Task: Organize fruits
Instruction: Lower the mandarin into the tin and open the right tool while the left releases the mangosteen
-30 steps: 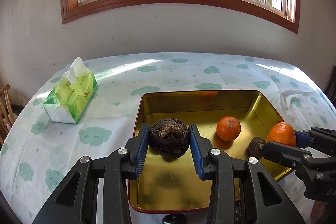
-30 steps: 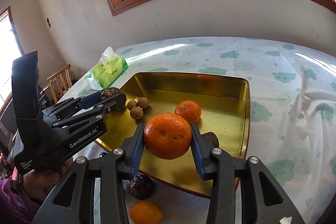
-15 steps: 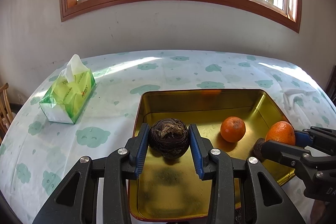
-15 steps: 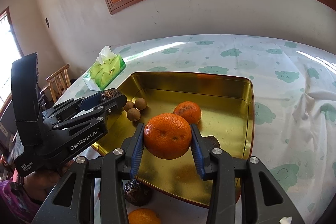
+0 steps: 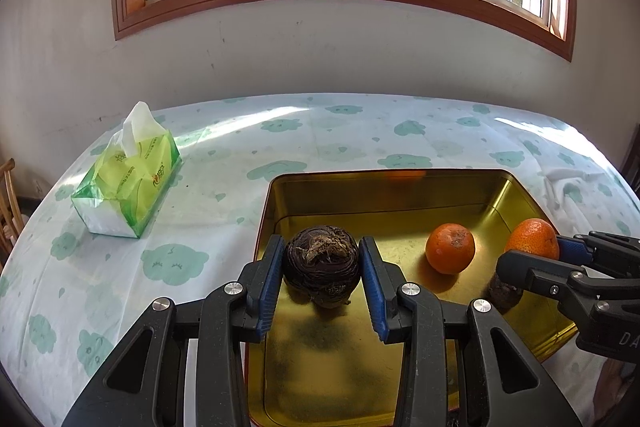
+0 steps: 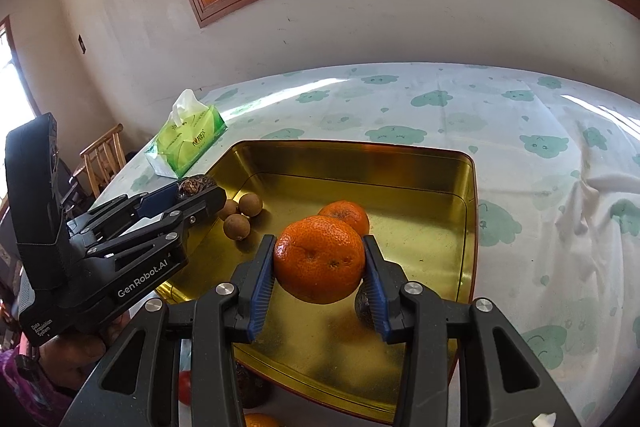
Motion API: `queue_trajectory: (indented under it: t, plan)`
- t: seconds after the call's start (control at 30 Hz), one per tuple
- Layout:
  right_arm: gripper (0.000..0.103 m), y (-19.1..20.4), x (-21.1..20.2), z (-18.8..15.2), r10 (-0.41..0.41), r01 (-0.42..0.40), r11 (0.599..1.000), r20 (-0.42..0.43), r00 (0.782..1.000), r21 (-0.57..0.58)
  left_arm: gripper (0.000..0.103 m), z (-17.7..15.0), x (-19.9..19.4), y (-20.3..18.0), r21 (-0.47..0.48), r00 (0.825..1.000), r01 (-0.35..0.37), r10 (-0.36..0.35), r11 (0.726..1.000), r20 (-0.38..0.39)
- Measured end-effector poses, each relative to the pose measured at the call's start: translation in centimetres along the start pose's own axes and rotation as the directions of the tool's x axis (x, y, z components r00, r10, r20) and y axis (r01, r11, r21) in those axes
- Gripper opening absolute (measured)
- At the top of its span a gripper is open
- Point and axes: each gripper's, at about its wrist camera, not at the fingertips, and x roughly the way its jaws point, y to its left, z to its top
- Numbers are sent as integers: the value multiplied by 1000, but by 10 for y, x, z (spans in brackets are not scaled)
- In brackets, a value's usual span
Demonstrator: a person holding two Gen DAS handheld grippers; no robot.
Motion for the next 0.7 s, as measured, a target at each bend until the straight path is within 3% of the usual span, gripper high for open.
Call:
queue_trajectory:
  t: [0.7]
  plan:
    - [38, -15, 19, 12, -37, 37, 999, -21, 999, 14, 38, 4, 11, 6, 5, 1000, 2, -2, 1000, -1]
